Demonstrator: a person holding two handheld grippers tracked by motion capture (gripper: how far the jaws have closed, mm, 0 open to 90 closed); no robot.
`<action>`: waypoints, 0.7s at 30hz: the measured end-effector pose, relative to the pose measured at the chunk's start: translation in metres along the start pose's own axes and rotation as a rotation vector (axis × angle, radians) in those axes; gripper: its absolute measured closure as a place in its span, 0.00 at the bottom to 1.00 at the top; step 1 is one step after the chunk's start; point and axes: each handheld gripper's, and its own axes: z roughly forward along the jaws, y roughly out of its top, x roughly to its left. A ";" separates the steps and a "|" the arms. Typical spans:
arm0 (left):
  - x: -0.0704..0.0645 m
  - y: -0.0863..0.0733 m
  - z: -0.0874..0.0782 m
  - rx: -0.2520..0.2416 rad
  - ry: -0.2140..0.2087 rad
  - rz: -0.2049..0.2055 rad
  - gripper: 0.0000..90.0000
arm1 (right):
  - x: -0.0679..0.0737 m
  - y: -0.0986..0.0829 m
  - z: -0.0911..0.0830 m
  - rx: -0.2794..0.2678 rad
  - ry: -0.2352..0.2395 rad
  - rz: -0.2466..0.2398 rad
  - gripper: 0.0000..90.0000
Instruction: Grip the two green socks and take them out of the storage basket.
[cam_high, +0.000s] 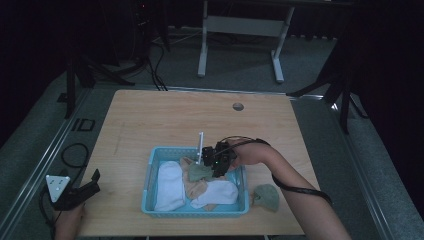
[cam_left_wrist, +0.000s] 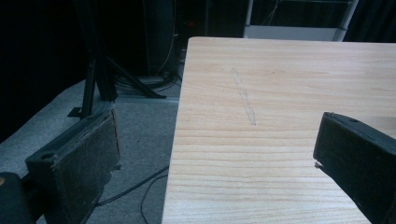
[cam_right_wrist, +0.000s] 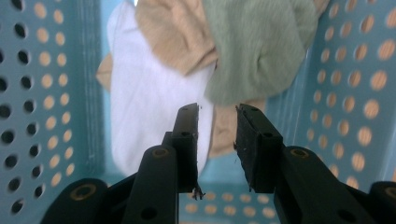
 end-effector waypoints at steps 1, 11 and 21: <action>0.000 0.000 0.000 0.001 0.001 0.000 0.01 | -0.001 0.004 0.002 0.001 0.002 -0.004 0.77; 0.000 0.000 0.000 0.005 0.001 0.001 0.01 | -0.008 0.025 0.025 0.028 0.006 -0.026 0.76; 0.001 0.000 0.000 0.006 -0.002 0.001 0.01 | -0.014 0.031 0.052 0.068 0.021 -0.014 0.80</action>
